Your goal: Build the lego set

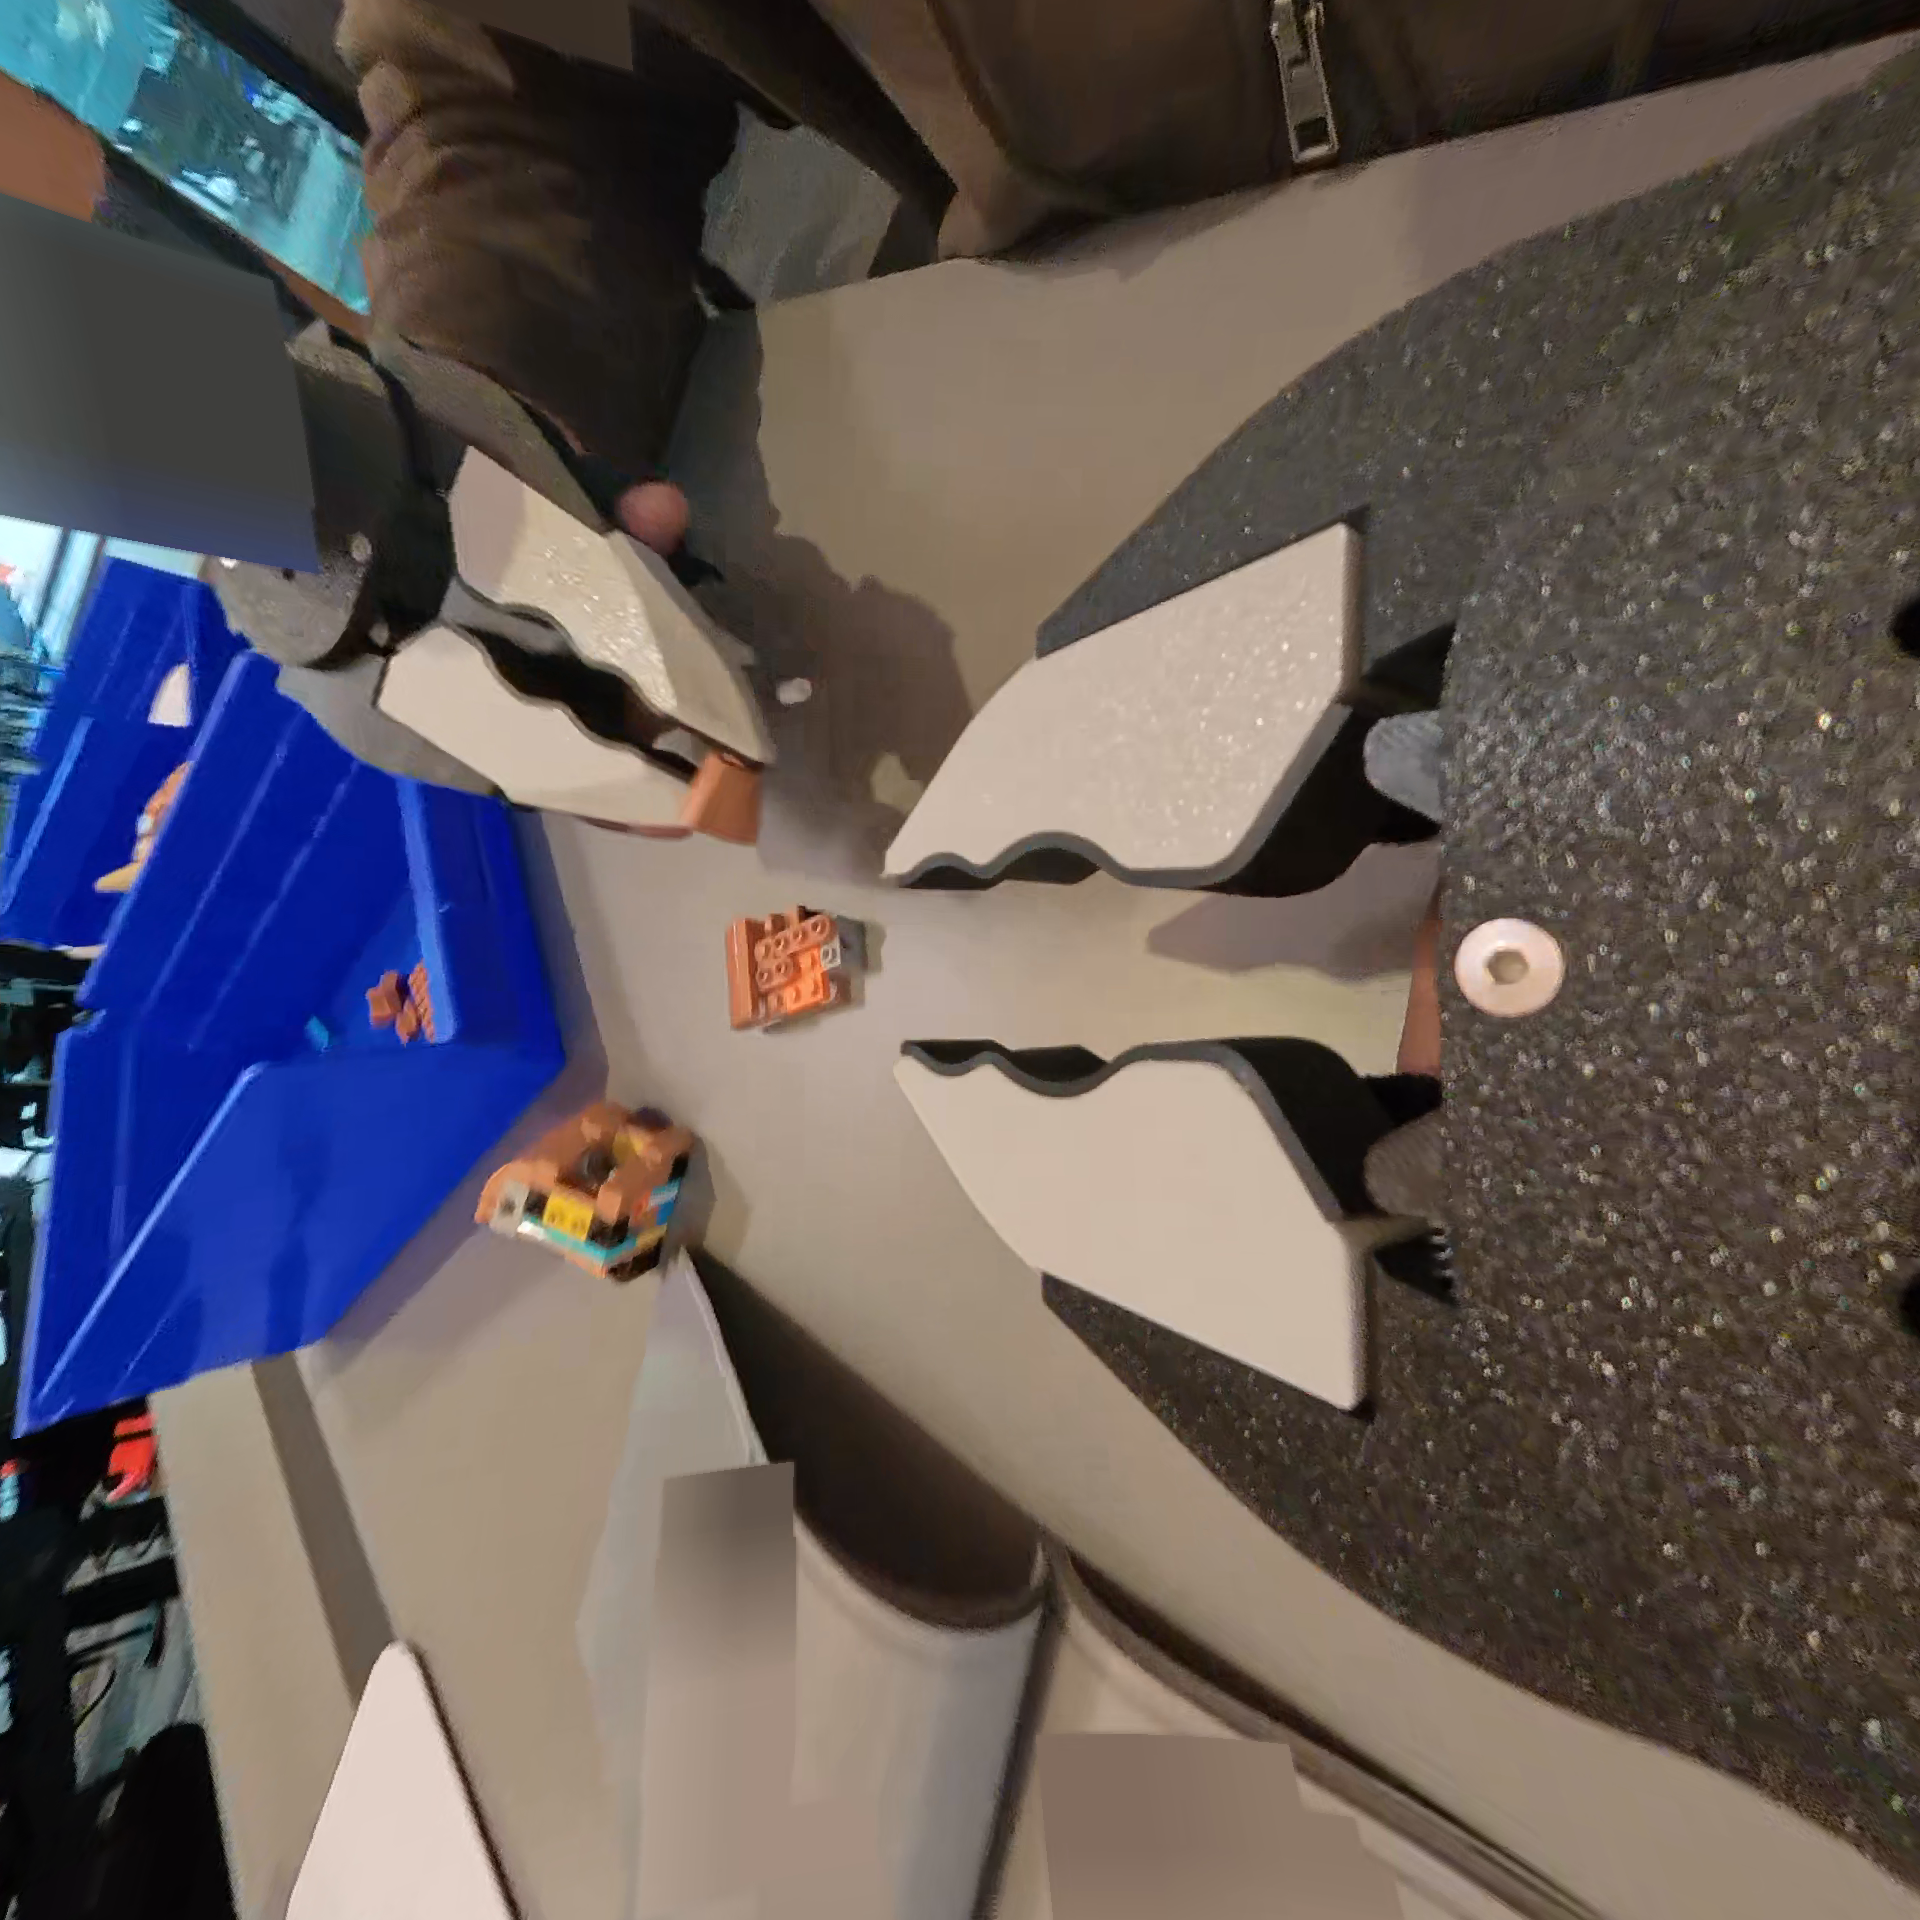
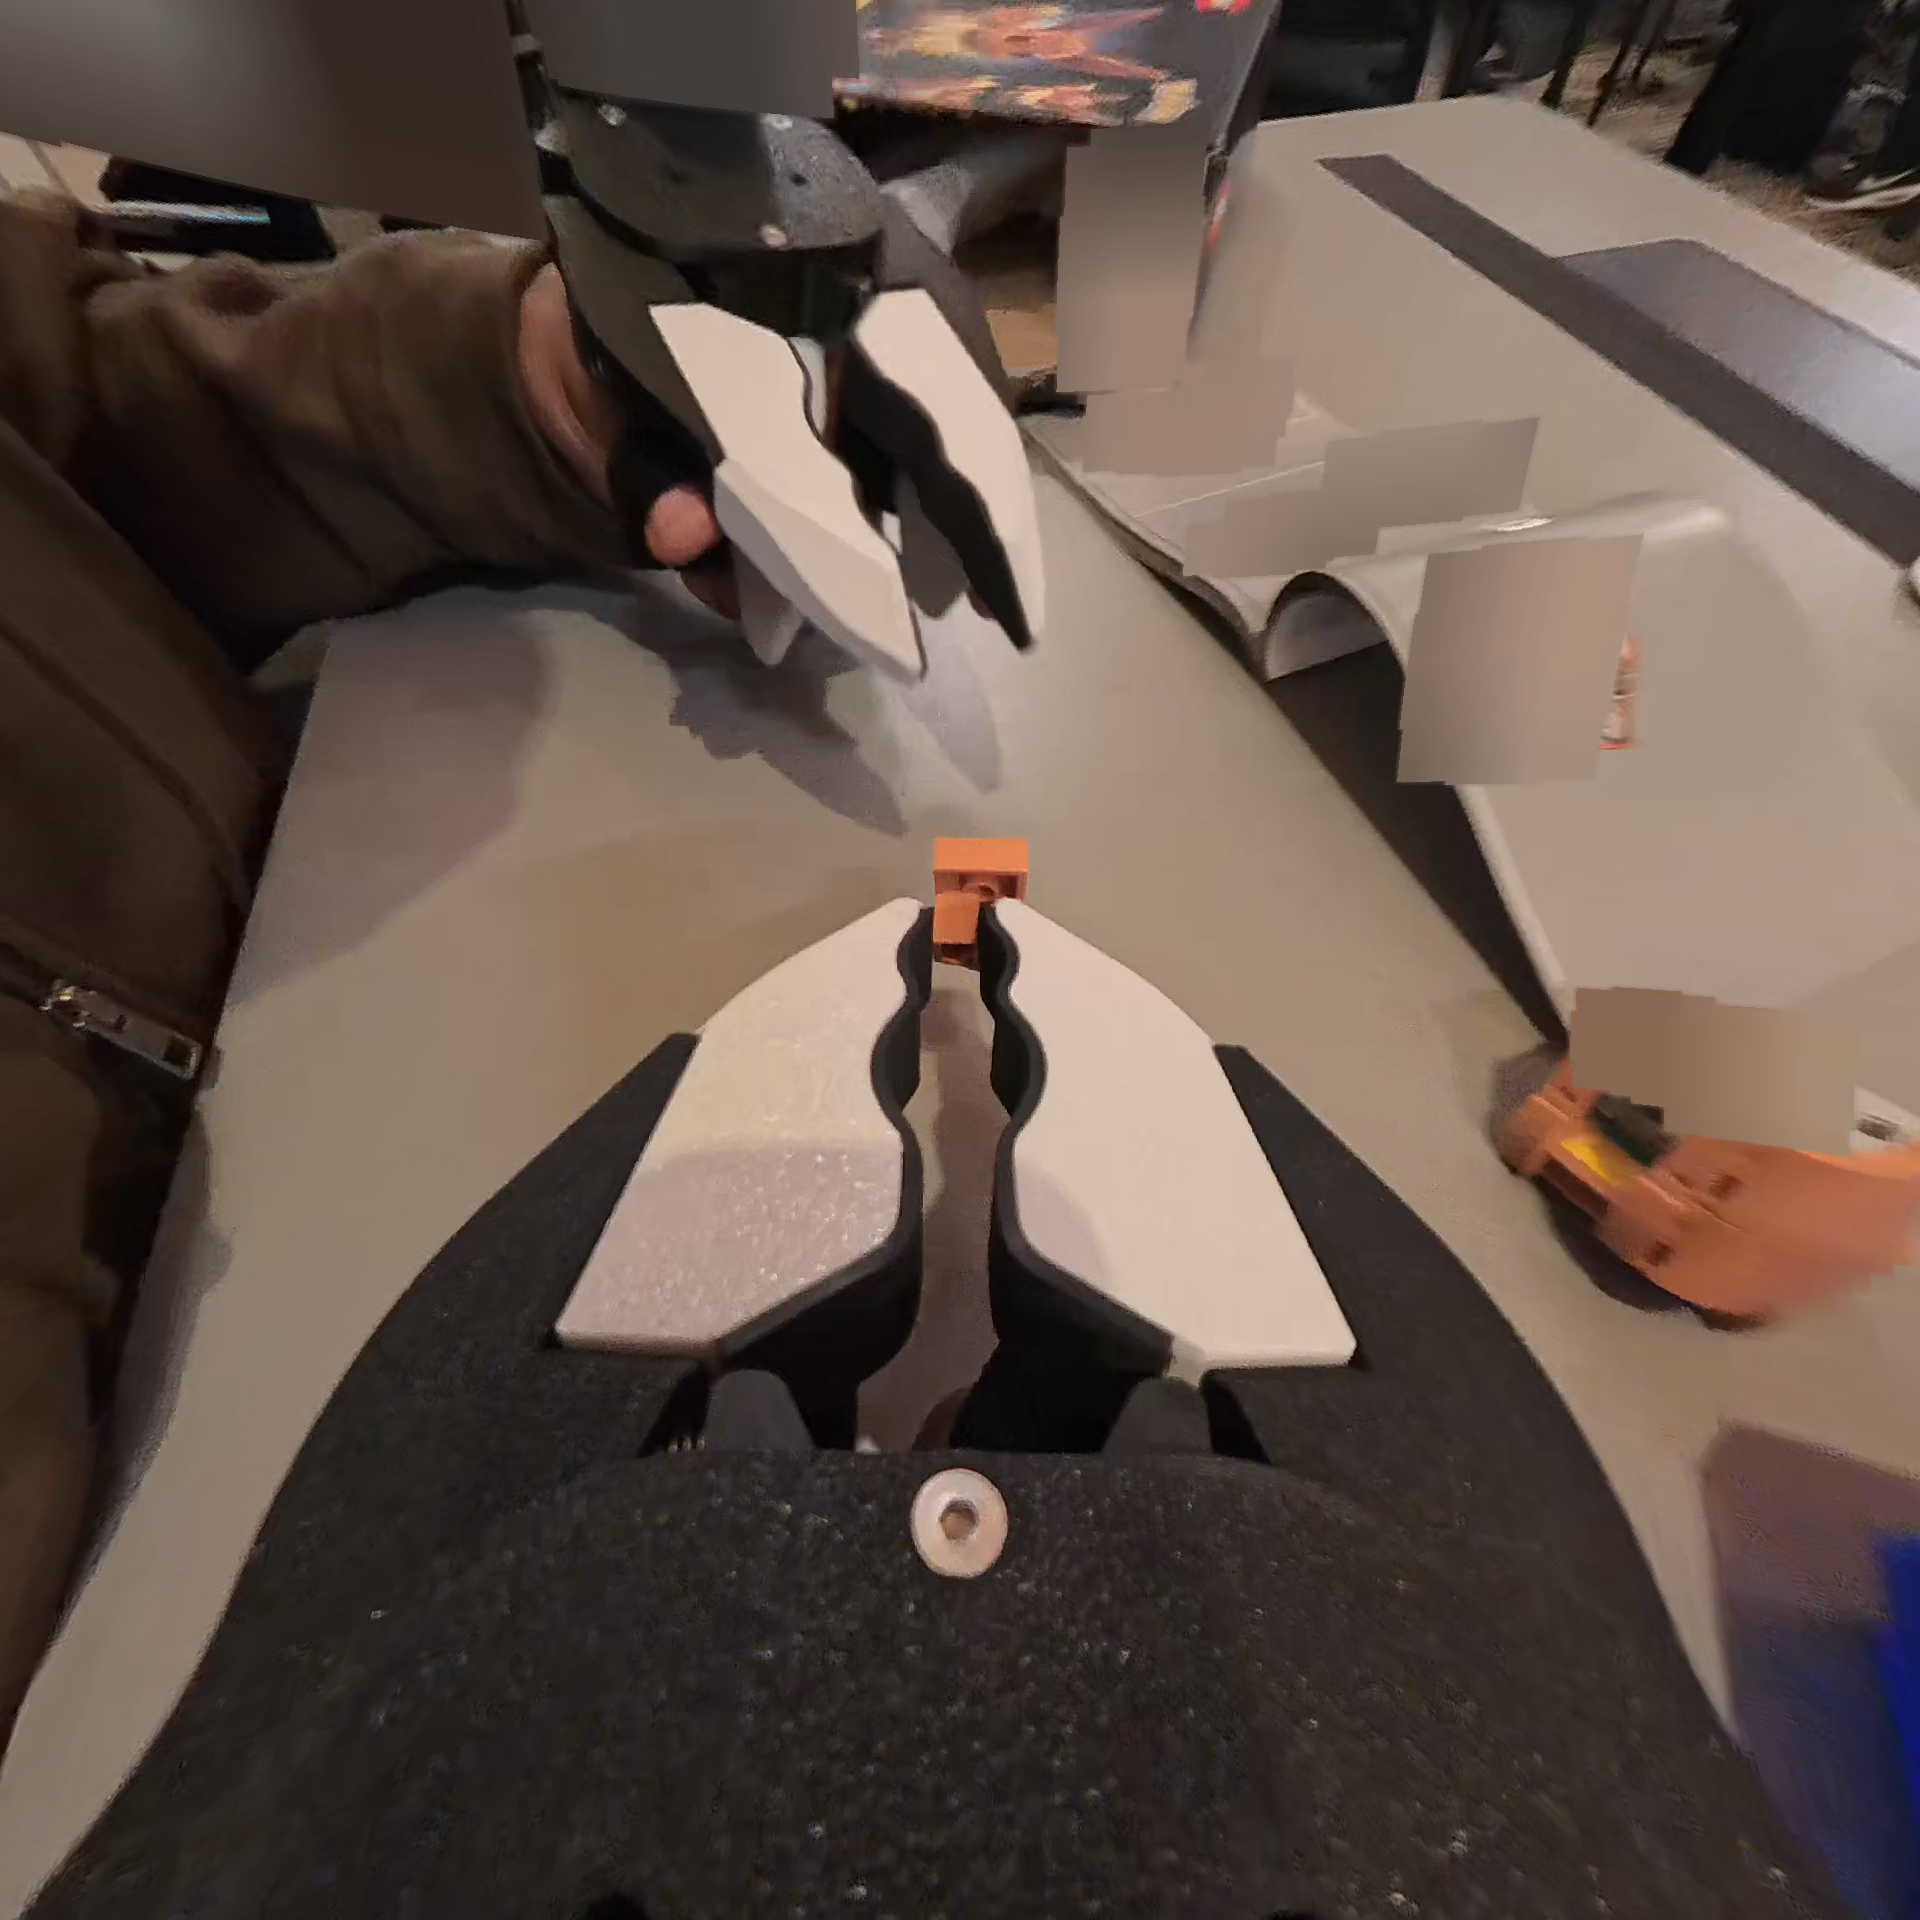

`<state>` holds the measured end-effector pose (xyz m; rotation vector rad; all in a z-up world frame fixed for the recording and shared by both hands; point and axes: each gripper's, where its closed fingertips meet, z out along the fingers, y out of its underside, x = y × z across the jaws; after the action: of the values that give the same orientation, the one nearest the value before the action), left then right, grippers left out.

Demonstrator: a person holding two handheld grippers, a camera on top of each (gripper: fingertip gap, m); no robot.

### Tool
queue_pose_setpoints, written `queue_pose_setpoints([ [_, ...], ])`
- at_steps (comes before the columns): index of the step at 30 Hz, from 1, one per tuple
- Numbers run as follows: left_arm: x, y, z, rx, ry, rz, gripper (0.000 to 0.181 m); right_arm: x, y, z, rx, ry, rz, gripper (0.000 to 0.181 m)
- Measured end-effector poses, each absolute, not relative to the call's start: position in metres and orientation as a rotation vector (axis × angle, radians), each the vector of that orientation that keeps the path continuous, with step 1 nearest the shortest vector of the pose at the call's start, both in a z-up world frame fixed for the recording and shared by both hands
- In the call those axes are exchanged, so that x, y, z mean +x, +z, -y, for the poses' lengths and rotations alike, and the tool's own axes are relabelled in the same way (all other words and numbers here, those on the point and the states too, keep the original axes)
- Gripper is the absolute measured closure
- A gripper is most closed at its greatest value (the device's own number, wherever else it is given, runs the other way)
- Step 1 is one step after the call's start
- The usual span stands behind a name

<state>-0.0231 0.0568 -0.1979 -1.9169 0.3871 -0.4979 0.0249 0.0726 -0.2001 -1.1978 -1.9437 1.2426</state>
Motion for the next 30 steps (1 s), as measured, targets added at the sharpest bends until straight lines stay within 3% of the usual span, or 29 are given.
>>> queue_pose_setpoints([
  [6,-0.003,-0.218,-0.064,-1.975,-0.406,-0.511,0.154,0.009,-0.233,-0.072,-1.141,0.870,2.080,0.173],
  [19,0.005,-0.245,-0.066,-2.126,-0.269,-0.642,0.159,0.016,-0.261,-0.076,-1.194,0.627,2.227,0.172],
  [30,-0.009,-0.246,-0.062,-2.165,-0.330,-0.560,0.159,0.022,-0.247,-0.088,-1.172,0.622,2.257,0.153],
])
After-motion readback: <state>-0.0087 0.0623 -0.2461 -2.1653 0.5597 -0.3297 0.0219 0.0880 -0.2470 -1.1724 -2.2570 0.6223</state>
